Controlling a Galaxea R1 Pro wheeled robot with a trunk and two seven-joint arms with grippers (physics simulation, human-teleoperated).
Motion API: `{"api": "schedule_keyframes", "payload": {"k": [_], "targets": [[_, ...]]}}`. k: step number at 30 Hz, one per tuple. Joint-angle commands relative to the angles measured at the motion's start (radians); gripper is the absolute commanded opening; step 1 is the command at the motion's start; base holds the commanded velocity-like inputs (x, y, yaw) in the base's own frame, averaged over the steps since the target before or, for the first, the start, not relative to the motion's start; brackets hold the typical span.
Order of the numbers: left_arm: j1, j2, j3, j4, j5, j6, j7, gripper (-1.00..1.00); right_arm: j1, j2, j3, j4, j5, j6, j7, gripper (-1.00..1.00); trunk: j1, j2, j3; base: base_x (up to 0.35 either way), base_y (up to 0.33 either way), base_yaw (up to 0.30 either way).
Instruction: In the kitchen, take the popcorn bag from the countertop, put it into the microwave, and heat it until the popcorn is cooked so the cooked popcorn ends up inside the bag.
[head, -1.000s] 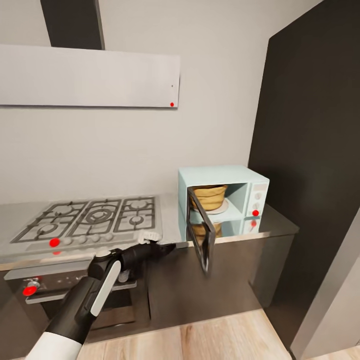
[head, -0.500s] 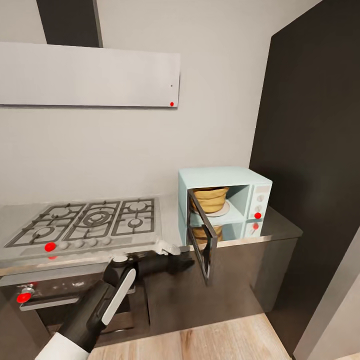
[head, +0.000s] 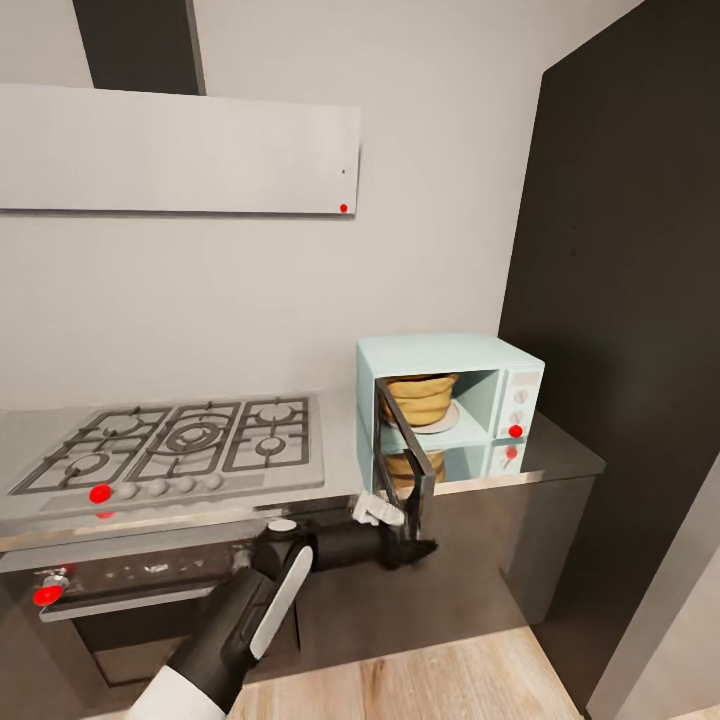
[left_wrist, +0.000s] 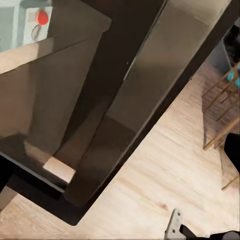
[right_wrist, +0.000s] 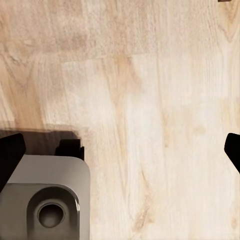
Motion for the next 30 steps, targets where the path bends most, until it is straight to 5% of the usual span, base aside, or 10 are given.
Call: {"api": "schedule_keyframes", "payload": {"k": [1,4,7,14,17,30], "targets": [[-0.002,-0.015,0.001,0.005,-0.029,0.007,0.001,1.0,-0.001,-0.001,-0.007,0.002,0.011,0.001,-0.004,1.0,0.0,-0.001,-0.001,0.0,0.0,0.0],[-0.042,-0.041,0.002,0.034,-0.091,0.007,0.002,1.0,-0.001,-0.001,-0.007,0.002,0.011,0.001,-0.004,1.0,0.0,-0.001,-0.001,0.0,0.0,0.0],[-0.121,-0.047,0.004,0.134,-0.1,-0.008,0.004,1.0,-0.001,-0.004,-0.008,0.003,0.012,0.001,-0.005,1.0,0.0,-0.001,-0.001,0.0,0.0,0.0],[-0.142,-0.047,0.005,0.182,-0.101,-0.061,0.004,1.0,-0.001,-0.002,-0.008,0.002,0.012,0.001,-0.005,1.0,0.0,-0.001,-0.001,0.0,0.0,0.0],[-0.139,-0.036,0.009,0.177,-0.071,-0.046,0.0,1.0,-0.001,0.002,-0.008,0.001,0.01,0.001,-0.003,1.0,0.0,-0.001,-0.001,0.0,0.0,0.0],[-0.137,-0.011,0.027,0.107,-0.043,0.019,-0.04,1.0,-0.001,0.0,-0.008,0.001,0.011,0.001,0.001,1.0,0.0,-0.001,-0.001,0.0,0.0,0.0]]}}
